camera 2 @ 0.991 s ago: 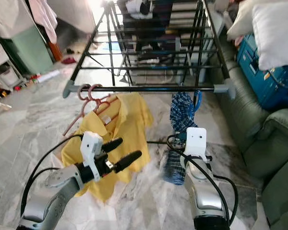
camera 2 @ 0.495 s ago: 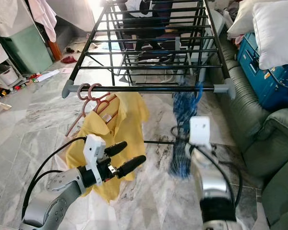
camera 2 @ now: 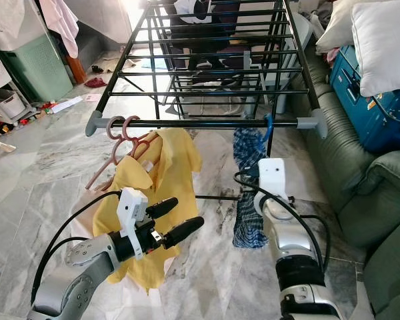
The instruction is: Hang hanger
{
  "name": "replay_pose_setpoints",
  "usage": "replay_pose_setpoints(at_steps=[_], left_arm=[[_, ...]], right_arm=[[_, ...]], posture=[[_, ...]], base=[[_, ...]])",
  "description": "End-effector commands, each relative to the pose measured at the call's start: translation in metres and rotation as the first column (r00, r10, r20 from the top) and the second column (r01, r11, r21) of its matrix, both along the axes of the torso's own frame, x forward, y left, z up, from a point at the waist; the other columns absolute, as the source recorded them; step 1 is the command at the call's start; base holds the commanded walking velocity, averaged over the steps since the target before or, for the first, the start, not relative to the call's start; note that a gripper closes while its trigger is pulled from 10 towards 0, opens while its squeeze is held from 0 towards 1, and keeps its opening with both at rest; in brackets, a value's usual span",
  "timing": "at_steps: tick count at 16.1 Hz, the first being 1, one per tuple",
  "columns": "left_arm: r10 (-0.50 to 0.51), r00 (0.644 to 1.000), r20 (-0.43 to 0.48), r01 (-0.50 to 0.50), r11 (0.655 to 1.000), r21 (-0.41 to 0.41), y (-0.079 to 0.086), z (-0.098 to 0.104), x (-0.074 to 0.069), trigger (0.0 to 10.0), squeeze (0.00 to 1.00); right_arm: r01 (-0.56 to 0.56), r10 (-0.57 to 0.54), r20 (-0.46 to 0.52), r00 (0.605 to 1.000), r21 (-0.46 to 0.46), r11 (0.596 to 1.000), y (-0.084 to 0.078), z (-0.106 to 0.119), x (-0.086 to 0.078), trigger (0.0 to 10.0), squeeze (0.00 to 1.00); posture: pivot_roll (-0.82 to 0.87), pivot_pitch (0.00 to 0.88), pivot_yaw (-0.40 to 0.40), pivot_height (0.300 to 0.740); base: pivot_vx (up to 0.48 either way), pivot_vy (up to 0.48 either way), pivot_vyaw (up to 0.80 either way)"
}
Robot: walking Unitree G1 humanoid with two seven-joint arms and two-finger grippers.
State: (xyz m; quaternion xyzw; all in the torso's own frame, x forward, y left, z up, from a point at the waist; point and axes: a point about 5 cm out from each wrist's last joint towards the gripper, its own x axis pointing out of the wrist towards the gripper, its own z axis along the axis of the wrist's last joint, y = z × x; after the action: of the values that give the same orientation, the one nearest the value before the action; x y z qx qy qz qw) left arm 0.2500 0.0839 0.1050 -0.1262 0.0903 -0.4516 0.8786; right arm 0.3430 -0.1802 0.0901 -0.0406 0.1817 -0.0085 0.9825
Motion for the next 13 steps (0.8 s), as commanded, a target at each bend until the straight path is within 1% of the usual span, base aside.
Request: replay_pose_setpoints(at_steps=[1,6,8,9,11,12,13], left_arm=[[-0.013,1.000,0.011,0.012,1.000,0.007,0.000,0.003,-0.002,10.0,0.00],[-0.021,1.000,0.011,0.021,1.000,0.011,0.000,0.003,-0.003,10.0,0.00],[-0.020,1.000,0.010,0.019,1.000,0.008,0.000,0.004,-0.003,10.0,0.00],[-0.018,1.000,0.009,0.018,1.000,0.009,0.001,0.003,-0.003,10.0,0.00],[-0.018,1.000,0.007,0.018,1.000,0.013,0.001,0.003,-0.003,10.0,0.00],[-0.020,1.000,0.008,0.020,1.000,0.015,0.001,0.003,-0.003,10.0,0.00],[-0.022,1.000,0.009,0.022,1.000,0.017,0.001,0.003,-0.003,10.0,0.00]], right_arm=[[-0.014,0.014,0.028,1.000,-0.002,1.000,0.002,0.005,0.006,10.0,0.00],[0.012,-0.011,0.025,1.000,-0.017,1.000,-0.011,0.008,0.014,10.0,0.00],[0.041,-0.040,0.035,0.999,-0.026,0.999,-0.021,0.009,0.016,10.0,0.00],[0.068,-0.067,0.039,0.997,-0.033,0.997,-0.029,0.010,0.015,10.0,0.00],[0.071,-0.070,0.034,0.997,-0.031,0.997,-0.033,0.009,0.015,10.0,0.00],[0.061,-0.061,0.023,0.998,-0.027,0.998,-0.032,0.007,0.015,10.0,0.00],[0.056,-0.056,0.019,0.998,-0.010,0.998,-0.030,0.005,0.014,2.8,0.00]], posture=[[-0.13,0.061,0.058,0.740],[-0.13,0.062,0.062,0.740],[-0.12,0.062,0.061,0.740],[-0.12,0.062,0.062,0.740],[-0.12,0.063,0.065,0.740],[-0.12,0.063,0.067,0.740],[-0.12,0.063,0.067,0.740]], base=[[0.000,0.000,0.00],[0.000,0.000,0.00],[0.000,0.000,0.00],[0.000,0.000,0.00],[0.000,0.000,0.00],[0.000,0.000,0.00],[0.000,0.000,0.00]])
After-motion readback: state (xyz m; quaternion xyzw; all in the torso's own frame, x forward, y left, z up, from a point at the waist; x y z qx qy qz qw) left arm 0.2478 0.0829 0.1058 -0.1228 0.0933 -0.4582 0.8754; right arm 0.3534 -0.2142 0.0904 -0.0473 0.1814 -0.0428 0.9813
